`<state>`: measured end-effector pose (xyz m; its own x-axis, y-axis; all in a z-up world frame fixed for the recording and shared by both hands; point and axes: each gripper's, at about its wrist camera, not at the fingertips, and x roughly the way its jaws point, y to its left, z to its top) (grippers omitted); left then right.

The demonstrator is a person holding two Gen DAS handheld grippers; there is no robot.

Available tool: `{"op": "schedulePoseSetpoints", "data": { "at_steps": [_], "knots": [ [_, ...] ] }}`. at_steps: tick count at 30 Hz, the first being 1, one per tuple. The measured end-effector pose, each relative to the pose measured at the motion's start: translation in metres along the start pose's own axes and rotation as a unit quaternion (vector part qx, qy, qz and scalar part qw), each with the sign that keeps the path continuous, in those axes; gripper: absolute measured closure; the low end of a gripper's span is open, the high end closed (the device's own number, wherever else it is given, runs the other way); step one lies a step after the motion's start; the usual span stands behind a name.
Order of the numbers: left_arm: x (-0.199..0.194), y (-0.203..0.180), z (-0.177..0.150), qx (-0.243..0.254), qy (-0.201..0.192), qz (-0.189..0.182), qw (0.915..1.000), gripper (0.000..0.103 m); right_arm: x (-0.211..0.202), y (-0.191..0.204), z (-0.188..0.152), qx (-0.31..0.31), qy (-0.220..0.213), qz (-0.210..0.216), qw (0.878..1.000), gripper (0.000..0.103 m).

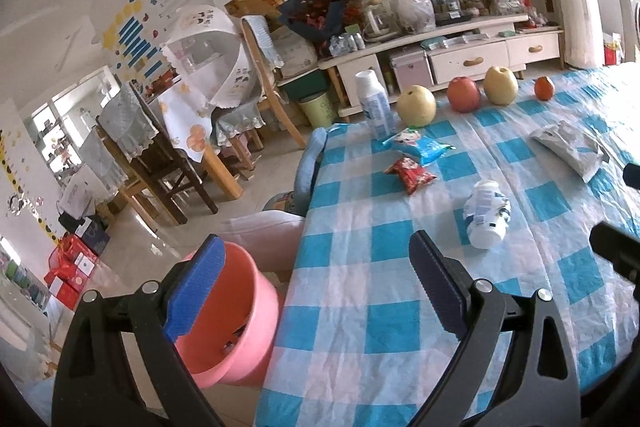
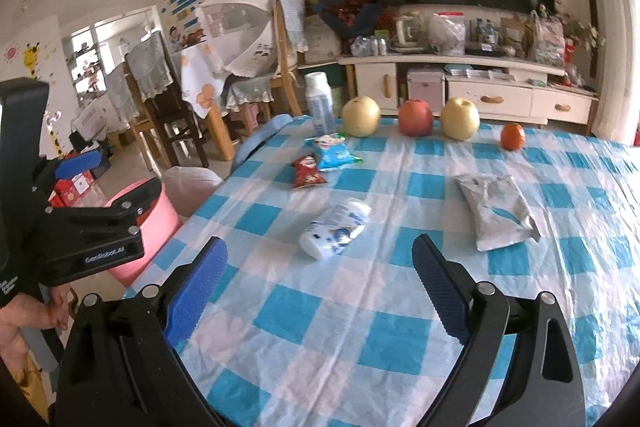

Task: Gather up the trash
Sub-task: 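Move both open tools back toward the remaining items on the table, then grasp the blue cow-print snack bag with left tool while right tool grasps the white wipes pack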

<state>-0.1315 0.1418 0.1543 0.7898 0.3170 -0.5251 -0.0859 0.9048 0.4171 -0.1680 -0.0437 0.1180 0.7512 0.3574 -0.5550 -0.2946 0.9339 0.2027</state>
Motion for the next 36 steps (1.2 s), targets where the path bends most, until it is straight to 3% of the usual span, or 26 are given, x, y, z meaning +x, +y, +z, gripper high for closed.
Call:
{"op": "schedulePoseSetpoints", "data": {
  "at_steps": [7, 14, 17, 24, 36],
  "knots": [
    [0.007, -0.028, 0.007, 0.014, 0.01, -0.027, 0.9995, 0.009, 0.002, -0.044, 0.0, 0.036, 0.005, -0.02, 0.999, 0.01],
    [0.031, -0.052, 0.021, 0.002, 0.024, -0.11, 0.9937, 0.009, 0.016, -0.105, -0.003, 0.074, 0.013, -0.074, 0.994, 0.01],
    [0.055, -0.061, 0.03, -0.013, 0.04, -0.139, 0.9894, 0.009, 0.028, -0.134, -0.004, 0.095, 0.028, -0.097, 0.99, 0.01],
    [0.124, -0.079, 0.063, -0.067, 0.079, -0.196, 0.9751, 0.009, 0.063, -0.184, 0.001, 0.142, 0.057, -0.107, 0.982, 0.01],
    [0.24, -0.11, 0.102, -0.134, 0.161, -0.185, 0.96, 0.009, 0.118, -0.21, 0.02, 0.125, 0.095, -0.103, 0.982, 0.01]
  ]
}}
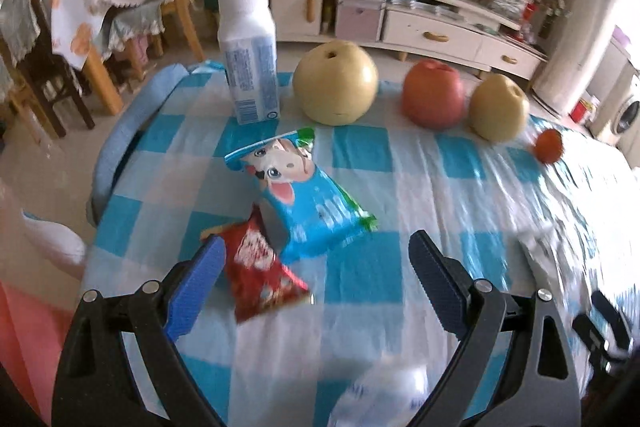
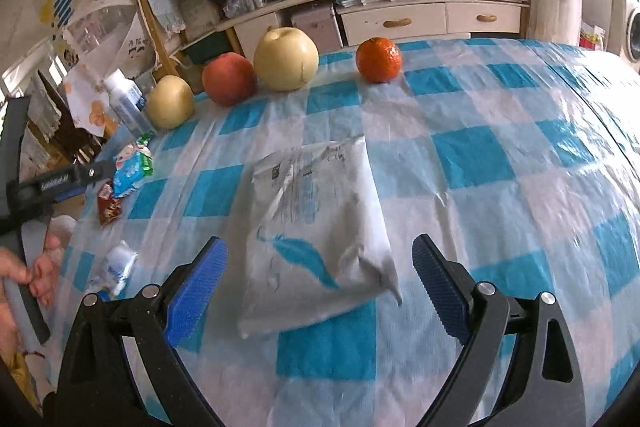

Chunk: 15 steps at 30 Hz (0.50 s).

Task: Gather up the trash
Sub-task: 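Grasp the blue cow-print snack bag with left tool while right tool grasps the white wipes pack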

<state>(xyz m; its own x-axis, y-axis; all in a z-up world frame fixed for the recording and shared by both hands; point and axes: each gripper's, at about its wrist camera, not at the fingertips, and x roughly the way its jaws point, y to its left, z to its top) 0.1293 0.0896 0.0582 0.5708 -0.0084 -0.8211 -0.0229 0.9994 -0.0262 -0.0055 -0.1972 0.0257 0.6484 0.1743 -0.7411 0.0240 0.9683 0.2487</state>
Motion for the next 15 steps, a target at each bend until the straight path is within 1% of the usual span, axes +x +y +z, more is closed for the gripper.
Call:
{"op": "schedulePoseSetpoints", "data": {
  "at_steps": [4, 6, 10, 12, 13, 14, 15],
  "knots": [
    [0.02, 0.001, 0.013, -0.008, 0.013, 0.015, 0.9998, 0.009, 0.013, 0.001, 0.003, -0.01, 0.017, 0.002, 1.0, 0.01],
    [0.031, 0.003, 0.02, -0.016, 0.022, 0.029, 0.9992, 0.01, 0.018, 0.002, 0.004, -0.018, 0.022, 0.001, 1.0, 0.01],
    [0.047, 0.007, 0.03, -0.029, 0.035, 0.044, 0.998, 0.011, 0.024, 0.008, 0.005, -0.034, 0.026, 0.0, 0.999, 0.01],
    [0.055, 0.008, 0.031, -0.032, 0.044, 0.054, 0.9971, 0.017, 0.027, 0.013, 0.005, -0.045, 0.027, 0.0, 0.999, 0.01],
    [0.057, 0.009, 0.031, -0.033, 0.047, 0.055, 0.9968, 0.024, 0.028, 0.015, 0.004, -0.051, 0.027, -0.004, 0.998, 0.01],
    [0.06, 0.009, 0.031, -0.037, 0.05, 0.052, 0.9967, 0.028, 0.029, 0.017, 0.004, -0.057, 0.028, -0.008, 0.998, 0.01],
    [0.062, 0.01, 0.031, -0.045, 0.051, 0.047, 0.9966, 0.03, 0.03, 0.02, 0.004, -0.065, 0.028, -0.013, 0.997, 0.01]
  ]
}}
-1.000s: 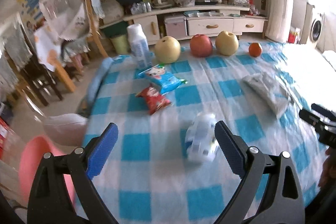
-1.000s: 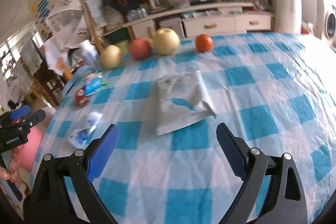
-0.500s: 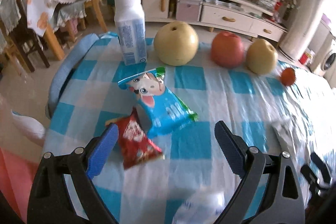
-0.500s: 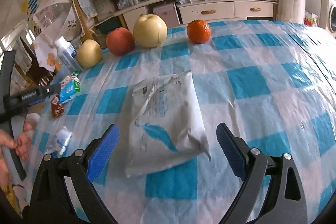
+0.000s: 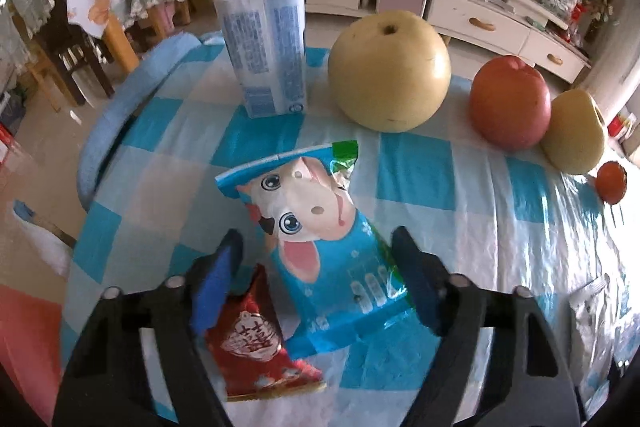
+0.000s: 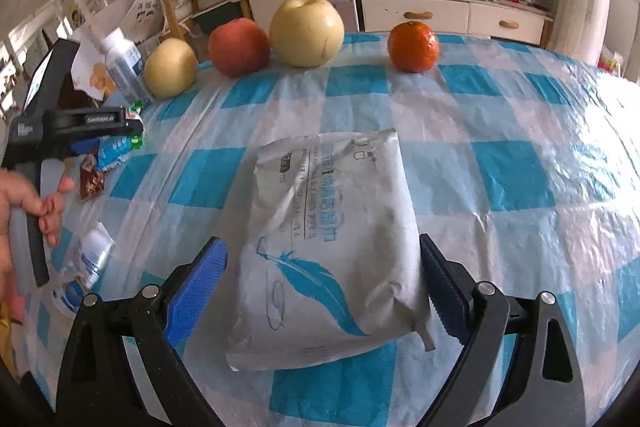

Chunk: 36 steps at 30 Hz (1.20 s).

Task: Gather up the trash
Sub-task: 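Grasp the blue cow-print snack bag with left tool while right tool grasps the white wipes pack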

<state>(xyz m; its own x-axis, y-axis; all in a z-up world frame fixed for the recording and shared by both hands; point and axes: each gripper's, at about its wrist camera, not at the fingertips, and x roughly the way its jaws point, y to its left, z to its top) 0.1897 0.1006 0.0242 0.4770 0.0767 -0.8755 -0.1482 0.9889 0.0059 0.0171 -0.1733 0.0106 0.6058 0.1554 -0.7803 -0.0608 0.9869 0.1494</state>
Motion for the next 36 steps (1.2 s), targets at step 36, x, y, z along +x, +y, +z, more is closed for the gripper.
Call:
{"op": "schedulePoseSetpoints", "data": {
  "at_steps": [36],
  "knots": [
    [-0.11, 0.009, -0.122, 0.022, -0.049, -0.131, 0.99, 0.061, -0.009, -0.005, -0.007, -0.002, -0.006, 0.008, 1.0, 0.029]
  ]
}}
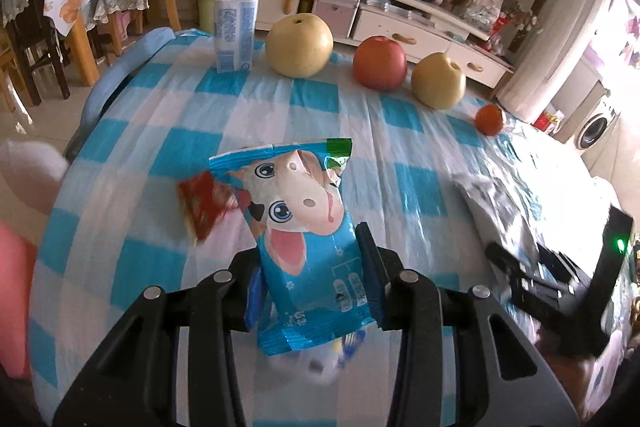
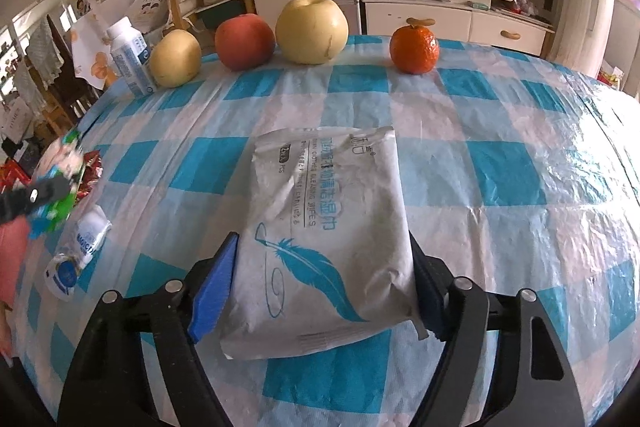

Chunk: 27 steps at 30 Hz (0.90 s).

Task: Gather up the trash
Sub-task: 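Grasp the blue cow-print snack bag with left tool while right tool grasps the white wipes pack, then carry both items over the pink bucket and open both tools to drop them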

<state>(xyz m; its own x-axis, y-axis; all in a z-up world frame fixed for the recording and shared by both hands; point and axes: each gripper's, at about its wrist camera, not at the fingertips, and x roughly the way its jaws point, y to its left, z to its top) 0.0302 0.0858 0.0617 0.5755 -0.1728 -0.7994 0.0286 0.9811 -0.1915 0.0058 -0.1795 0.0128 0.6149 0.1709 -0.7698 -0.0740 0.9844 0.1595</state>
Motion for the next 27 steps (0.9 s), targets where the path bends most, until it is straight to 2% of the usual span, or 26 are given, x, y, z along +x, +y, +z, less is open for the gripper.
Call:
{"op": "schedulePoseSetpoints", "data": {
  "at_steps": [7, 12, 19, 23, 27],
  "knots": [
    [-0.034, 0.016, -0.029, 0.009, -0.026, 0.0, 0.9996, 0.061, -0.007, -0.004, -0.007, 0.024, -0.011, 0.015, 1.0, 0.033],
    [-0.049, 0.022, -0.043, 0.041, -0.046, 0.004, 0.9981, 0.061, -0.017, -0.004, -0.014, 0.03, -0.02, 0.021, 0.999, 0.034],
    [-0.057, 0.033, -0.047, 0.056, -0.052, -0.01, 0.997, 0.062, -0.038, -0.007, -0.02, 0.065, -0.037, 0.047, 0.996, 0.034],
    [-0.062, 0.045, -0.048, 0.048, -0.053, -0.024, 0.9972, 0.062, -0.048, 0.001, -0.023, 0.073, -0.042, 0.059, 0.995, 0.034],
    [-0.057, 0.056, -0.052, 0.04, -0.035, -0.033, 0.998, 0.062, -0.056, 0.016, -0.029, 0.065, -0.044, 0.059, 0.995, 0.034]
  ]
}}
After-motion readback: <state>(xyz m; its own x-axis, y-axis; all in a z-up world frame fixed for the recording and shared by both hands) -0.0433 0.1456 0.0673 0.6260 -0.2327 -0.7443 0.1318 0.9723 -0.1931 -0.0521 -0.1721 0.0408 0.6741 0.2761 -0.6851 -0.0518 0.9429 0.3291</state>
